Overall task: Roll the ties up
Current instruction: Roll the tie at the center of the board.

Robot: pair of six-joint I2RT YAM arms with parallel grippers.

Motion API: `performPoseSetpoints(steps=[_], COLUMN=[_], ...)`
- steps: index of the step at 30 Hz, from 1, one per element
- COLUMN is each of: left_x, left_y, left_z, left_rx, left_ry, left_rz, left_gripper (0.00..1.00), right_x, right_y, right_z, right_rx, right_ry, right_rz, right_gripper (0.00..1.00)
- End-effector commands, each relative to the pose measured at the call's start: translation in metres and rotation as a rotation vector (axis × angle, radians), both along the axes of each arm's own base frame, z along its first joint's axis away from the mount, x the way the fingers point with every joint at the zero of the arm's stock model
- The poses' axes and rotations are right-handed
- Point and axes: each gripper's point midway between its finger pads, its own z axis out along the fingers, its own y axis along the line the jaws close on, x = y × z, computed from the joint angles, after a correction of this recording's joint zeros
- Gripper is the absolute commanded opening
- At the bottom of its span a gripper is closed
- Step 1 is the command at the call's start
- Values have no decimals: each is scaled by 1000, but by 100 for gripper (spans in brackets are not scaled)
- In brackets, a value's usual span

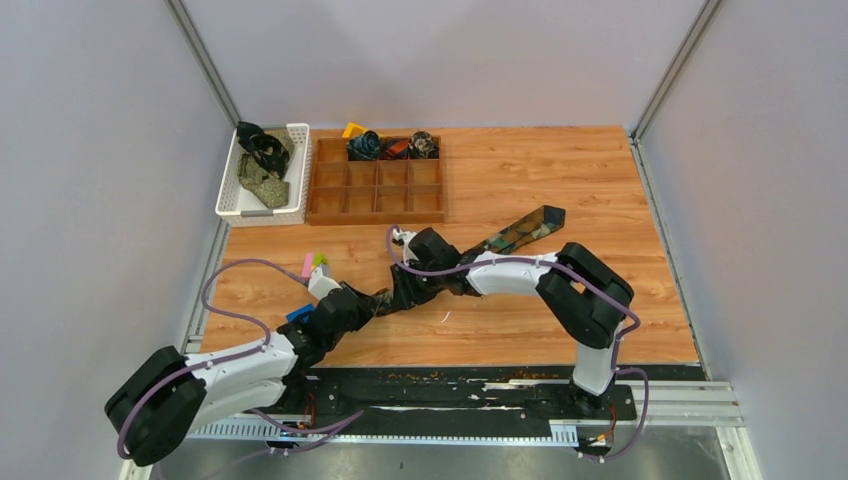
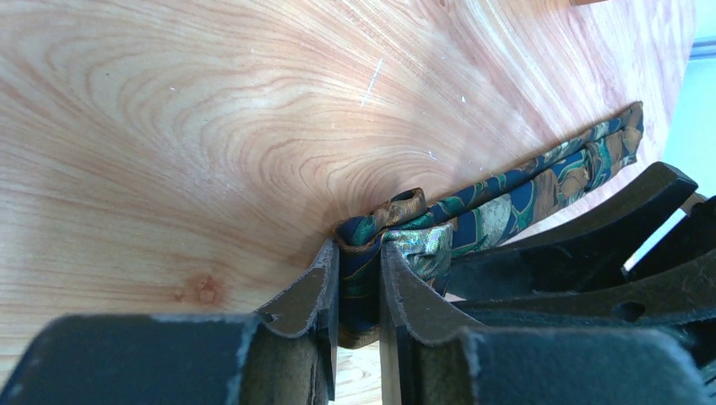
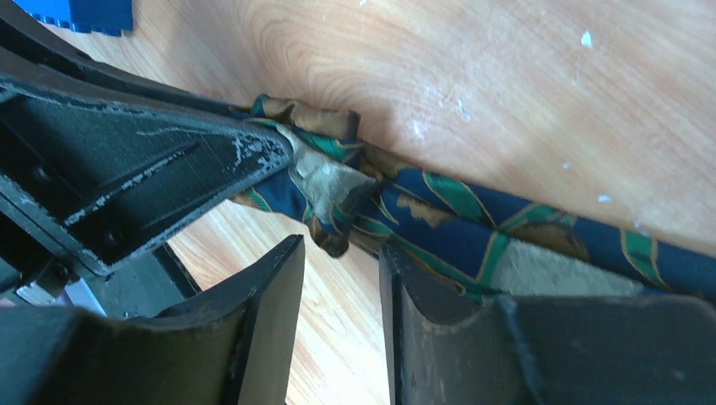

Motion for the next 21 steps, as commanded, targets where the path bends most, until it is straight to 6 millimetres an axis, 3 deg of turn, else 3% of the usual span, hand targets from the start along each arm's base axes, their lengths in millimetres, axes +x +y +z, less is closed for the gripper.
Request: performPoseSetpoints(steps=[1, 5, 10, 16, 21], left_x=[-15, -18, -23, -28, -31], left_y=[24, 31, 42, 49, 51], left_z=[-22, -16, -10, -7, -3], left_rx=[188, 249, 294, 308, 305], left_ry=[57, 57, 60, 59, 49], left_rz=[-43, -66, -65, -67, -70], left_gripper=[12, 12, 11, 10, 9], right_x=[-1, -1, -6, -9, -14], right_y=[-8, 1, 19, 39, 51], right_z=[32, 59, 73, 63, 47], right_rx=[-31, 25, 67, 90, 73], right_ry=[-29, -42, -53, -20, 5], right_rz=[0, 4, 23, 28, 44], right_gripper=[41, 42, 35, 20, 15])
